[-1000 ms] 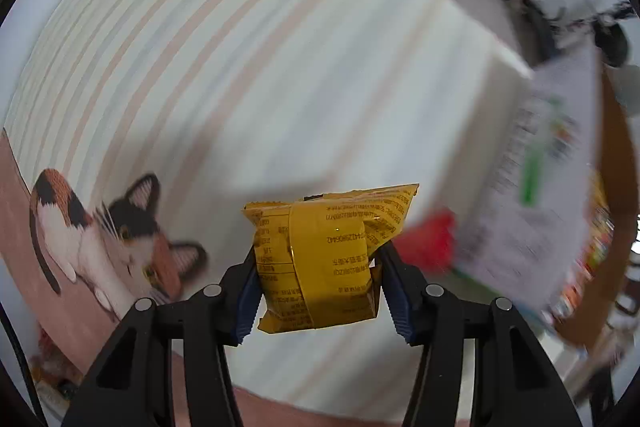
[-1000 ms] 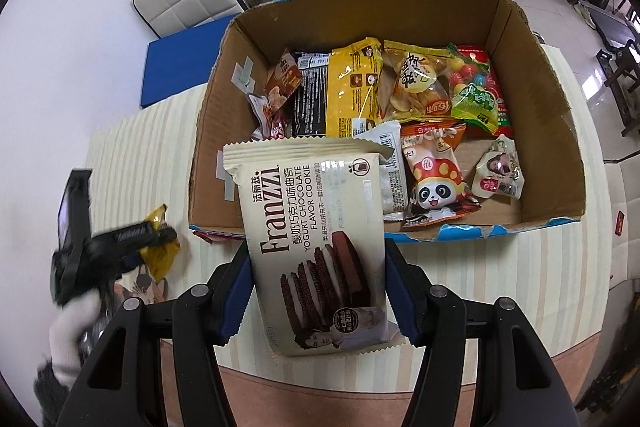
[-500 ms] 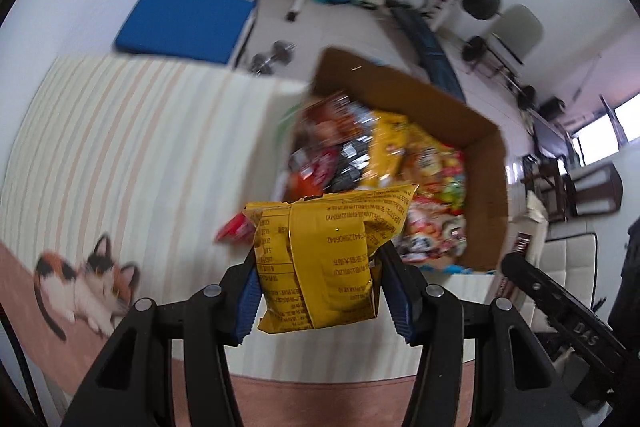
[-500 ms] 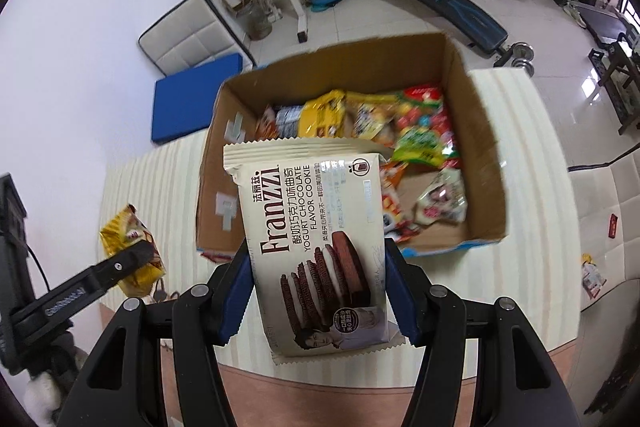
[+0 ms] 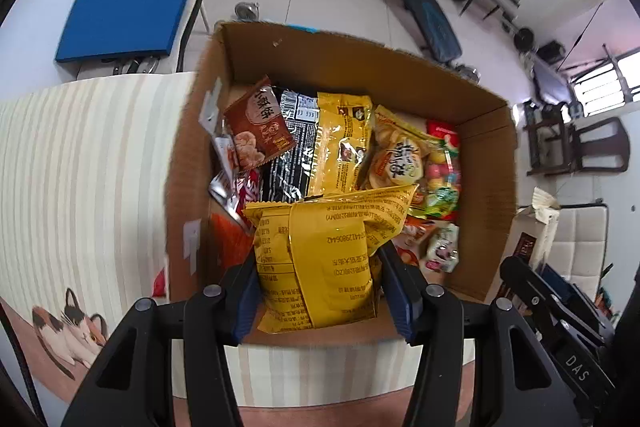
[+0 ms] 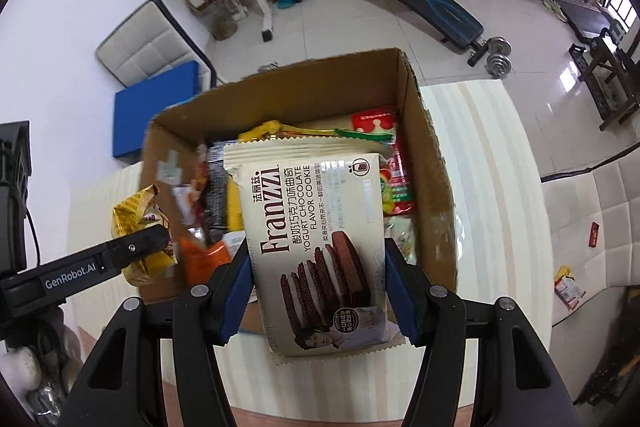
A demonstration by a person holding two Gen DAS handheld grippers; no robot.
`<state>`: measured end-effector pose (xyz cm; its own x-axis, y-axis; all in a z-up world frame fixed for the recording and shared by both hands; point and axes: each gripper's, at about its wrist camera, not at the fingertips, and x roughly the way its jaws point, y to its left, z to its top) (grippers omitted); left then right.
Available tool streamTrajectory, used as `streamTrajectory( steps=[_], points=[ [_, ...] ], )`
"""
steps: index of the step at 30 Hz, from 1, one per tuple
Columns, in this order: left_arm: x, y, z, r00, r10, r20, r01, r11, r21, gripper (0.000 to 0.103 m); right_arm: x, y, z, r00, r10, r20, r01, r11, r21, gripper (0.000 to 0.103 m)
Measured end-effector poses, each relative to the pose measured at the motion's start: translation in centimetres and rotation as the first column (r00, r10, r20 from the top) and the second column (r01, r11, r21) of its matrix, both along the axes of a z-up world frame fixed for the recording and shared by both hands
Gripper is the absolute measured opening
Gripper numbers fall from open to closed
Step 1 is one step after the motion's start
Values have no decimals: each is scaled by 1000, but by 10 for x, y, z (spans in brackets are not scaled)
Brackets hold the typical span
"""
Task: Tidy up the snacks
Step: 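Lower both packets into the box and open both tools, then move the left tool to the red packet on the table and grasp it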
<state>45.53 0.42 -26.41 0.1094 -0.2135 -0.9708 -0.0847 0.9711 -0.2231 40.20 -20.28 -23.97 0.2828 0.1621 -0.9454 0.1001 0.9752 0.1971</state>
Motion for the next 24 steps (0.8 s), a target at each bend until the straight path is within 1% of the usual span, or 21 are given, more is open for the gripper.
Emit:
streamTrajectory(
  steps=[5,6,8,10,11,12,13,14,15,17,19,21,24],
  points=[
    [16,-7,-25,998,-18,-59,19,1000,13,52,20,-4,-31,998,-2,-60,0,1000,-31,64],
    [18,-8,-28,997,-24,-69,25,1000,12,53,23,-5,-36,997,-2,-73,-1,999,-37,64],
    [21,-10,-36,995,-35,-98,36,999,13,53,29,-7,-45,995,-10,-98,8,1000,-29,66],
    [23,-10,-40,994,-43,-103,45,999,13,53,29,-9,-51,992,-13,-126,10,1000,-23,66],
    [23,-10,-40,994,-45,-100,47,999,11,53,30,-9,-52,992,-13,-128,9,1000,-30,72],
    [23,-9,-40,994,-45,-99,47,999,16,54,30,-8,-51,993,-8,-115,4,1000,-31,82],
    [23,-8,-40,994,-44,-97,46,999,18,56,30,-8,-50,994,-6,-106,2,1000,-32,85],
    [22,-6,-38,995,-40,-93,41,999,13,63,30,-7,-48,995,-5,-102,2,999,-33,88],
    [22,-5,-37,995,-39,-88,40,999,7,76,29,-7,-45,995,-4,-97,1,999,-33,90],
    [19,-3,-30,997,-43,-62,43,999,7,89,29,-4,-40,996,-5,-90,2,1000,-31,92],
    [15,-2,-20,999,-47,-18,48,998,31,89,26,-3,-32,997,0,-74,-2,999,-34,93],
    [10,-1,-8,998,-52,28,51,998,37,89,21,1,-21,999,6,-48,-8,999,-36,93],
    [-5,5,21,991,-53,127,47,998,50,89,8,8,-4,1000,19,-7,-19,1000,-21,94]
  ],
)
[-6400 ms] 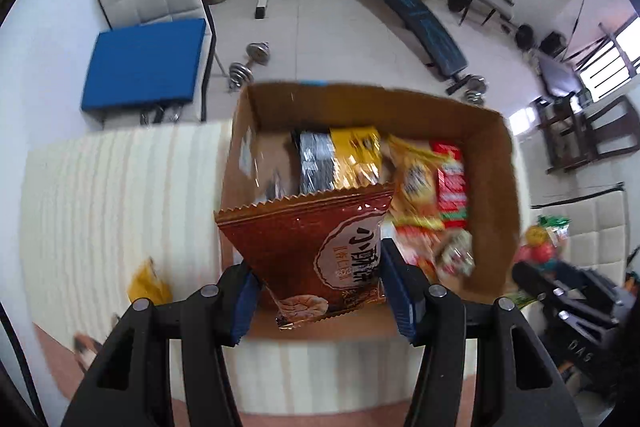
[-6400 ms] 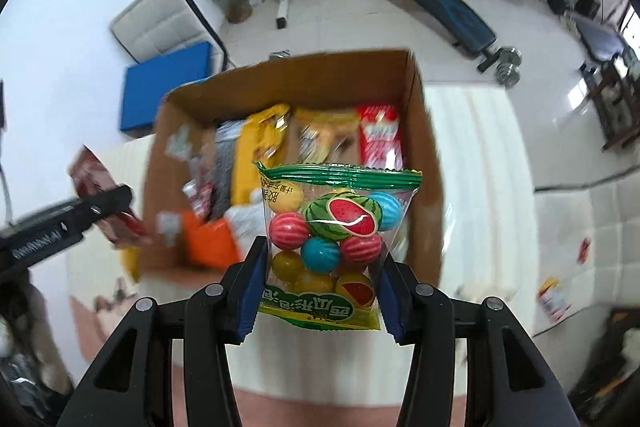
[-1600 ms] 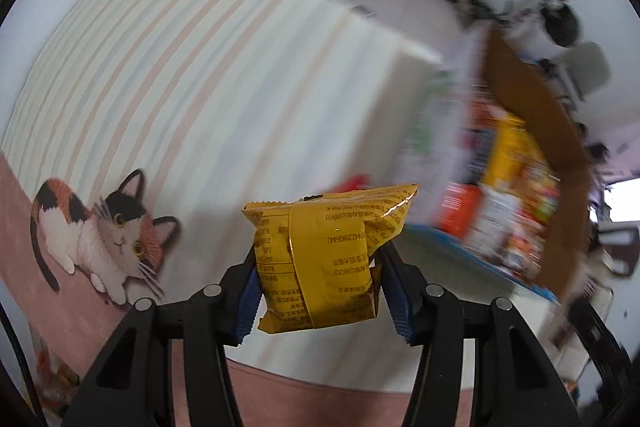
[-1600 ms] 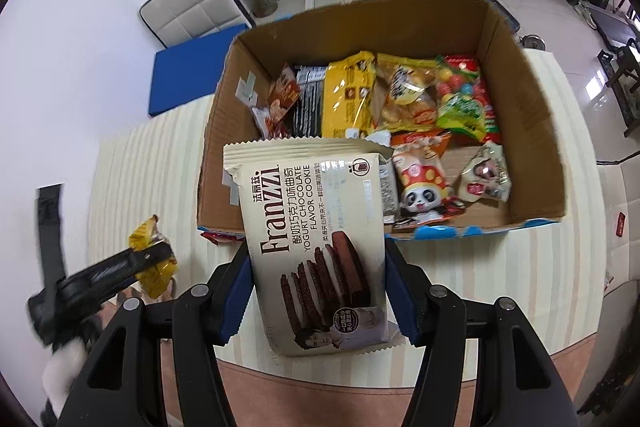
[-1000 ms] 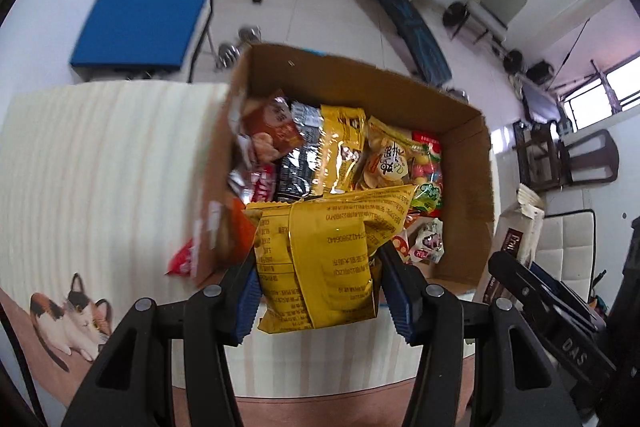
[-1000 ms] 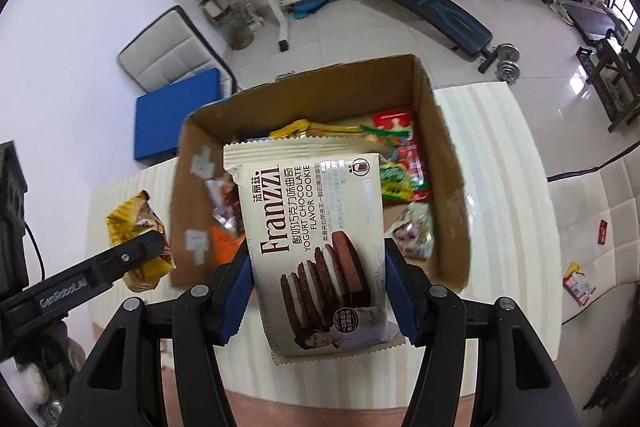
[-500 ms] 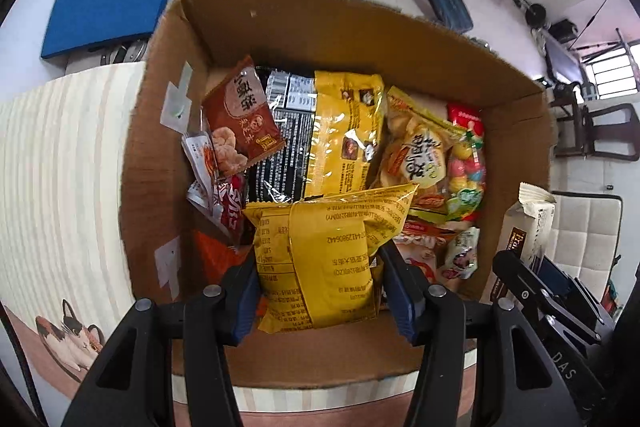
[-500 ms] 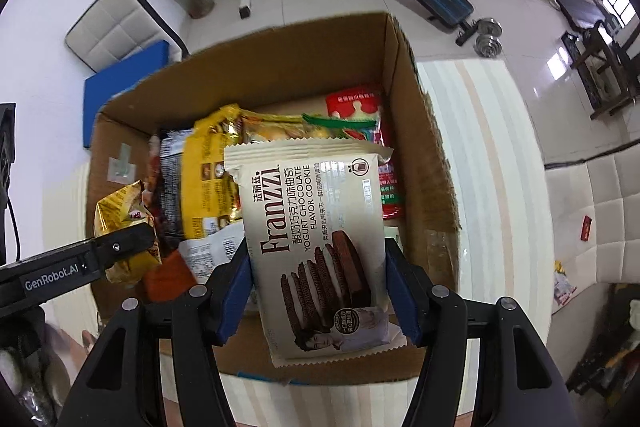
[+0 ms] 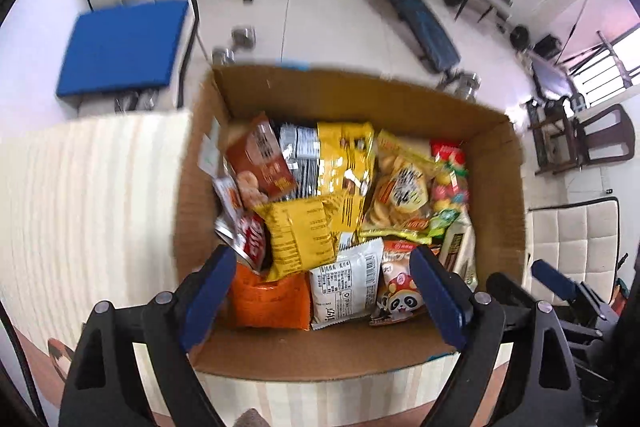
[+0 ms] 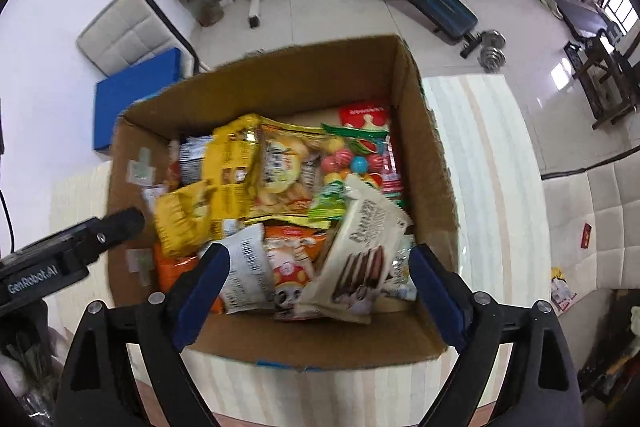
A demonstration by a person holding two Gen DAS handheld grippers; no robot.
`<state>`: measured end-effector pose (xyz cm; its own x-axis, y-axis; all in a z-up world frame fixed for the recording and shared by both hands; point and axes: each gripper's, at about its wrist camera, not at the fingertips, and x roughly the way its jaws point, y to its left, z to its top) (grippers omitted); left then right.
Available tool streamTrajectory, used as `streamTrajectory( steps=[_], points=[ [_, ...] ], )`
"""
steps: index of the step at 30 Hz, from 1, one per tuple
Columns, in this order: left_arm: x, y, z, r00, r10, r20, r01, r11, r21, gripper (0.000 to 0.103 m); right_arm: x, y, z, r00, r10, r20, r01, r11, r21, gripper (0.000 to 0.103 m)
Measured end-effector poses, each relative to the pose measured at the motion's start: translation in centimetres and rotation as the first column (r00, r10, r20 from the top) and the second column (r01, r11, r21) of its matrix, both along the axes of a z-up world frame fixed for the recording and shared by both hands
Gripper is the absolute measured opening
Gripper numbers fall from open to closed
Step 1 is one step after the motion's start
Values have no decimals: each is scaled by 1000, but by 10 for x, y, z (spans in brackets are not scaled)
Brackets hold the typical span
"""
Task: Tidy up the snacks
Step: 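Move the left tool to the red packet on the table and grasp it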
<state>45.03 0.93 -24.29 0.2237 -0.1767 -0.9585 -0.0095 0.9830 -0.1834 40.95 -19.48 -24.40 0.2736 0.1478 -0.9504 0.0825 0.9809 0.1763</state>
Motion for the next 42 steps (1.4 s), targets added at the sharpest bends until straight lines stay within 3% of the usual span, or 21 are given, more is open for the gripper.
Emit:
streamTrajectory(
  steps=[3,7,14,18,25,31,35,40,42],
  points=[
    [-27,11,28,995,6,97,-11,999,49,89,-17,7,12,999,1,35,-2,1000,28,94],
    [-69,35,43,985,70,156,-87,991,106,89,-41,18,17,998,-11,62,7,998,59,94],
    [-137,96,9,970,229,82,-238,965,110,89,-95,43,0,999,14,38,-18,995,101,94],
    [-154,115,-28,967,257,-1,-255,961,109,89,-119,51,-25,1000,11,7,-12,993,120,94],
    [-138,117,-87,978,196,-74,-182,969,169,89,-129,63,-68,998,31,-58,-26,995,93,94],
    [-114,112,-121,997,25,-78,-6,972,233,89,-128,74,-96,991,73,-113,-65,995,69,94],
    [-103,102,-131,988,-128,-86,147,946,289,89,-126,81,-105,988,88,-127,-83,996,45,94],
    [-93,91,-136,970,-226,-93,244,924,295,89,-121,87,-109,988,66,-140,-65,998,11,94],
    [-91,84,-138,962,-256,-91,272,912,309,82,-120,90,-107,989,62,-138,-63,998,2,94]
  ],
)
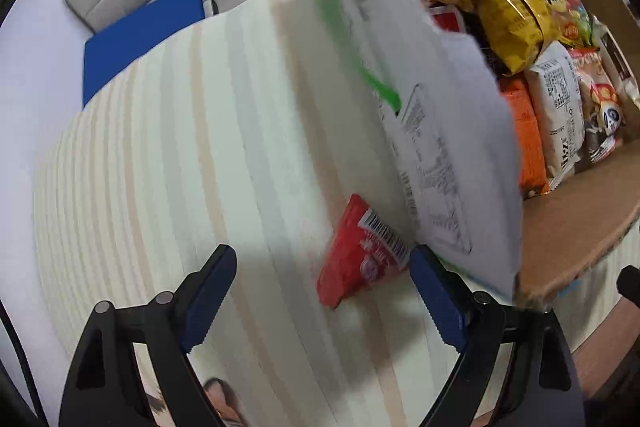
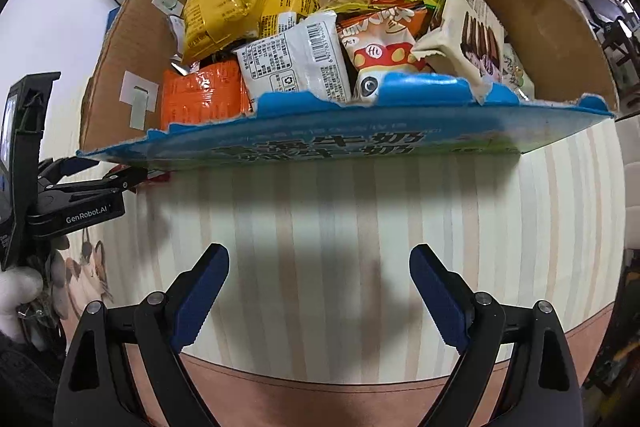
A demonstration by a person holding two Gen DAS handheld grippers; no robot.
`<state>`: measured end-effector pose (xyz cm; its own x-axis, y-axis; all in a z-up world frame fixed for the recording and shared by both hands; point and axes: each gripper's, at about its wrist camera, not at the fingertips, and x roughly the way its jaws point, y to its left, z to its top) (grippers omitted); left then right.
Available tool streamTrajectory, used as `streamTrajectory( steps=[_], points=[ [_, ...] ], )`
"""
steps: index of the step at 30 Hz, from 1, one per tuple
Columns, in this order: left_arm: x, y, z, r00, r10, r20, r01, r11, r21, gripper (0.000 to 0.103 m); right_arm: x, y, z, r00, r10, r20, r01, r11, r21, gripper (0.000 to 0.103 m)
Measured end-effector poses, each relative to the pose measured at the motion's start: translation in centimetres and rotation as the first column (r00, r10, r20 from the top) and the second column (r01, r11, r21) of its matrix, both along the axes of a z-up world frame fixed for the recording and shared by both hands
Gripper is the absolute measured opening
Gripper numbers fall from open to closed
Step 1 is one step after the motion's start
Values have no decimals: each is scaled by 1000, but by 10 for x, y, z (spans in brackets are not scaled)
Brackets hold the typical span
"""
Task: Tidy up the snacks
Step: 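Move the left tool to the red packet on the table and grasp it, then carry the red packet into the box and open the left tool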
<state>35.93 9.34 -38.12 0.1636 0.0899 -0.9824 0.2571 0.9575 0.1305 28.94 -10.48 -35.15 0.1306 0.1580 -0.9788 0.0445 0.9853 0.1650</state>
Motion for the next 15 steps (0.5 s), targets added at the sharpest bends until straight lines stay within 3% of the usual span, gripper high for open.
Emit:
streamTrajectory(
  steps=[1,2,8,15],
  points=[
    [0,-3,-1,1000,-15,-7,15,1000,3,77,2,1,1,1000,0,2,0,1000,2,94],
    [1,-6,-4,1000,-26,-17,26,1000,8,65,3,3,4,1000,0,3,0,1000,1,94],
    [-3,-20,-4,999,-37,-29,37,999,-17,33,5,8,16,999,0,35,1,1000,-15,94],
    [-19,-7,-2,996,80,-31,-81,996,-27,31,1,-9,36,992,-84,94,86,996,-14,94]
  ],
)
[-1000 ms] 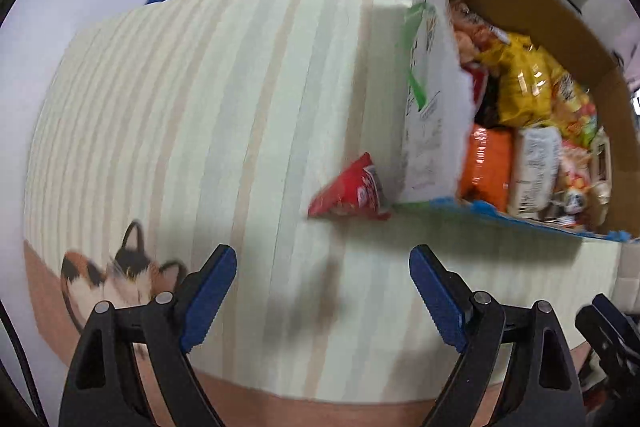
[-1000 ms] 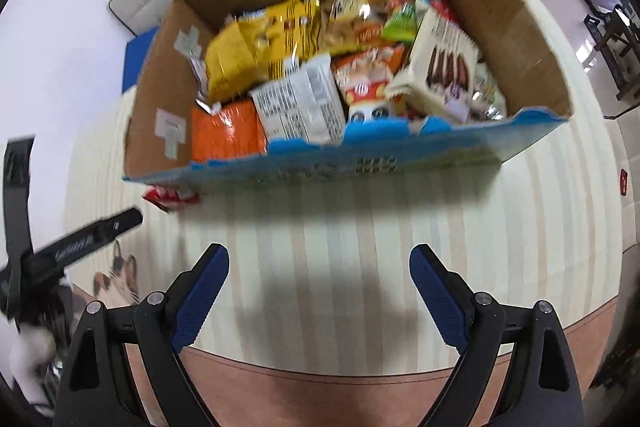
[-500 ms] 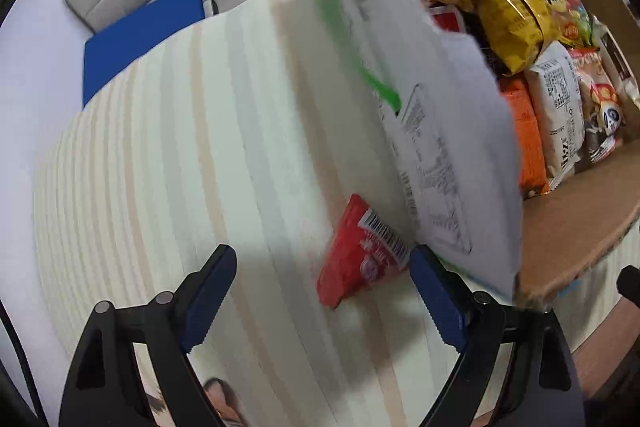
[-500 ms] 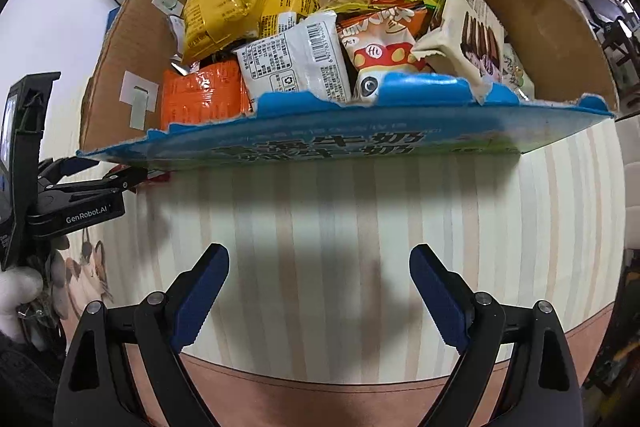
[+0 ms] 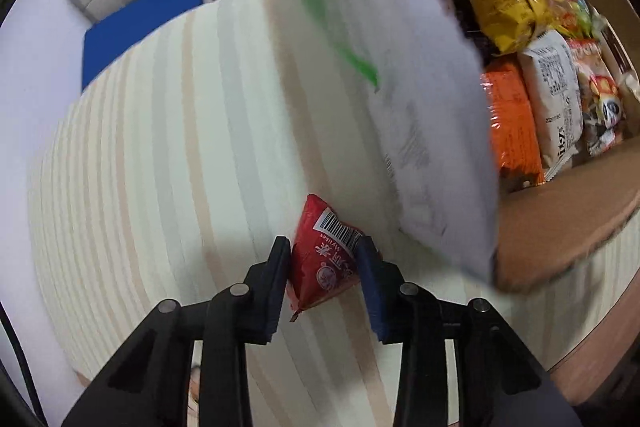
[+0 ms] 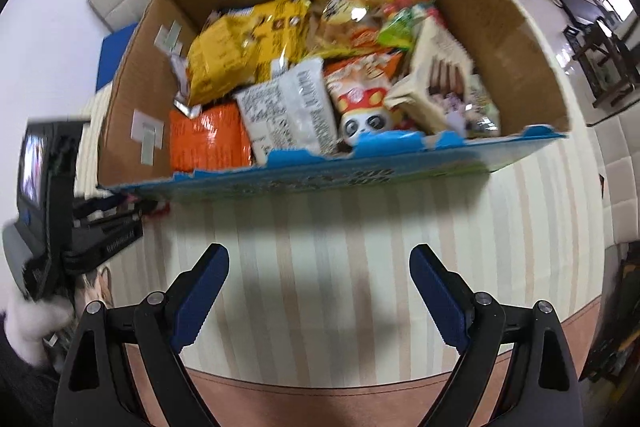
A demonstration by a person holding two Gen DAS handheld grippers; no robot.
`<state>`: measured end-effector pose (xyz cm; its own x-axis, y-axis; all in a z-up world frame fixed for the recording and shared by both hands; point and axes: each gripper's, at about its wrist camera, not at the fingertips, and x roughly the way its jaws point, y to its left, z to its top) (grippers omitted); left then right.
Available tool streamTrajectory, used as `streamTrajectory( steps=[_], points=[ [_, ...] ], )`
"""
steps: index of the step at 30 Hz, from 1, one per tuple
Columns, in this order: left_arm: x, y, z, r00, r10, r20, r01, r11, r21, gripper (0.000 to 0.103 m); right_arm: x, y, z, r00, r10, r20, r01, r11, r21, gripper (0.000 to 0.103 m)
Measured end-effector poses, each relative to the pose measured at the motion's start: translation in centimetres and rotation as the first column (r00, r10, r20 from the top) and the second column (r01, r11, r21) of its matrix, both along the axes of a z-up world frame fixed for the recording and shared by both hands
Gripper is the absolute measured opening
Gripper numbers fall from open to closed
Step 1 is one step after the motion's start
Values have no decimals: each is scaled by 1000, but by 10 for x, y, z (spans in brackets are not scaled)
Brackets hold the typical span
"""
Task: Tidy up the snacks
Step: 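Carry the red packet into the box and open the left tool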
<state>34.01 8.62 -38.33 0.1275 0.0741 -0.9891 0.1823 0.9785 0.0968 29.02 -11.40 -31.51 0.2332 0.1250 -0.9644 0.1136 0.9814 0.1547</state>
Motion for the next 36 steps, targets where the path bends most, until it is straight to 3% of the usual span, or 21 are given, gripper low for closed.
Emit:
streamTrajectory(
  steps=[3,10,15,23,25,28,31,36],
  points=[
    [-12,10,2,996,85,-15,-86,995,-50,30,-1,-12,4,1000,-23,0,23,1000,16,94],
    [-55,28,11,968,243,-56,-249,954,-168,26,-9,-24,6,999,-44,-1,44,999,20,94],
    [-79,22,3,971,220,-93,-232,959,-159,31,-15,-29,-3,998,-58,-26,59,998,32,94],
    [-68,35,-21,939,298,-172,-330,921,-207,53,-18,-24,-7,998,-43,-39,44,998,39,94],
    [-70,32,-27,937,297,-182,-330,924,-191,53,-19,-24,-7,998,-41,-42,43,998,39,94],
    [-65,27,-35,944,280,-176,-311,932,-186,42,-18,-24,-7,998,-41,-43,42,998,37,94],
    [-61,17,-35,950,268,-163,-294,942,-164,40,-17,-26,-2,998,-47,-32,48,998,41,94],
    [-86,-8,-2,953,272,-131,-294,935,-200,39,-15,-35,9,998,-67,-16,67,996,61,94]
  ],
)
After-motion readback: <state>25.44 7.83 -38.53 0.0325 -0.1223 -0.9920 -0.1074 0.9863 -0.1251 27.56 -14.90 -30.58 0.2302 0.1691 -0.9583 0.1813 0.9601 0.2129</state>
